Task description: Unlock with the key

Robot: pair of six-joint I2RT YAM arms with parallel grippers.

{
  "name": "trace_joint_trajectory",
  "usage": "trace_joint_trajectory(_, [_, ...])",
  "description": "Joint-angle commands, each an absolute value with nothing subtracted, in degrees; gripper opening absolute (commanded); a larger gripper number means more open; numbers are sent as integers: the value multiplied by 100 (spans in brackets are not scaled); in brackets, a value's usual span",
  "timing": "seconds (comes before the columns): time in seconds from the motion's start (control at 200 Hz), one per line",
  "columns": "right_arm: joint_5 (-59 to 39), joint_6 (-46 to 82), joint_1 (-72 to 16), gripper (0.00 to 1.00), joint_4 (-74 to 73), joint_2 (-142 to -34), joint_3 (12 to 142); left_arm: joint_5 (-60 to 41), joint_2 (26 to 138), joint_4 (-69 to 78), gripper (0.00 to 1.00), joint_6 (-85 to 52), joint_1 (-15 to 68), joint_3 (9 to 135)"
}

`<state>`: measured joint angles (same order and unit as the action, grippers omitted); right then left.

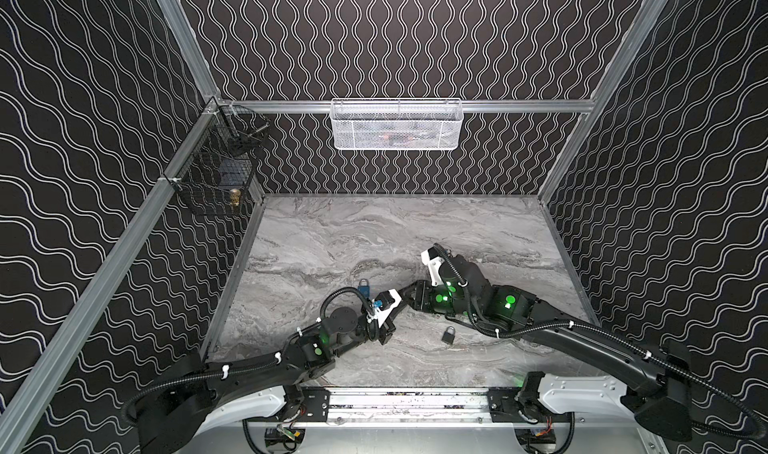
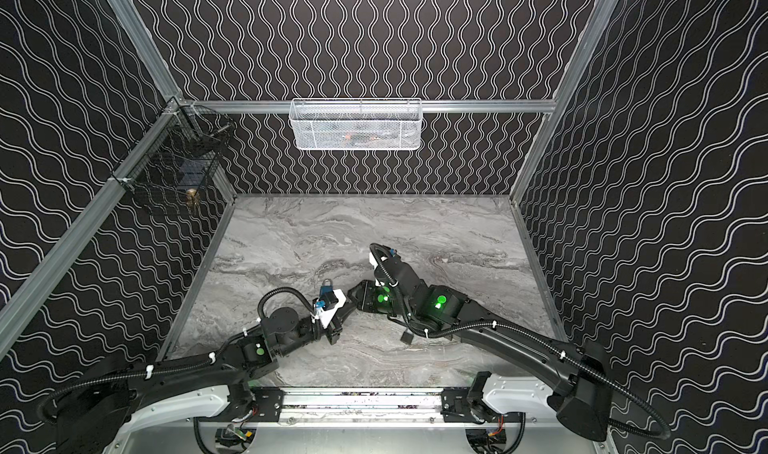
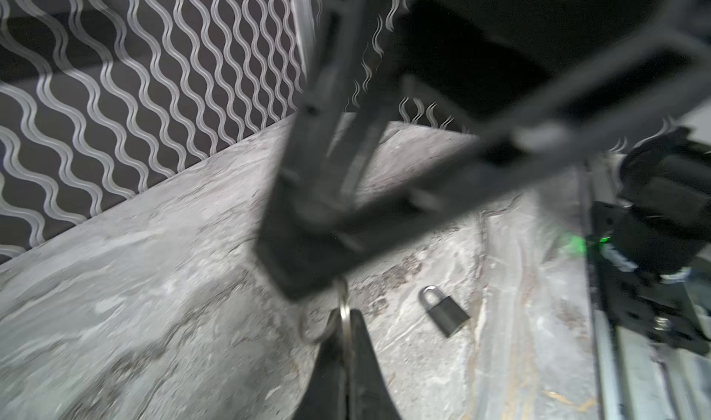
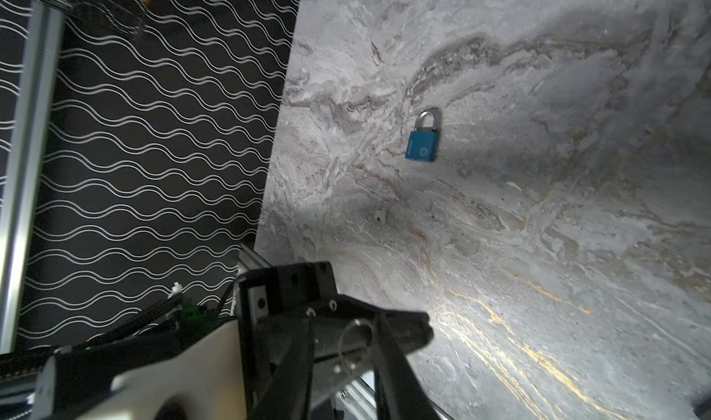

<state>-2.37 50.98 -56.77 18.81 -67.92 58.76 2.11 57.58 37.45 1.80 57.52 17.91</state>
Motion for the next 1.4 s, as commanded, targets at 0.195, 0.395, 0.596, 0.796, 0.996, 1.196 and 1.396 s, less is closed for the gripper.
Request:
trace_joint_trajectory(0.195, [-2209,4228,-4266,48,704,-6442,5211,-738,5674,2644,0,-188,5180,2285])
trace_joint_trajectory(0.395, [-2754,3399,-4069,55,287,-6293,5102,-1490,5733,2105,0,-360,4751,2663])
trace_joint_trajectory(0.596, [-2892,2774,-4069,62,-52,-6395,5044,-1969,5922,1788,0,-394,4608,3055])
trace_joint_trajectory(0.796, [-3087,2434,-4065,63,-444,-6443,4908,-2259,5901,1907,0,-504,4508,3122])
trace_joint_trajectory(0.996, [-3376,2167,-4051,63,-615,-6493,4843,-2408,5980,1853,0,-493,4472,3264])
trace_joint_trajectory(1.196, [-3716,2022,-4043,60,-688,-6652,4800,-2512,6029,1847,0,-534,4423,3374])
trace_joint_trajectory(1.396, [-4045,1946,-4014,52,-835,-6791,4750,-2583,6107,1711,0,-530,4404,3478])
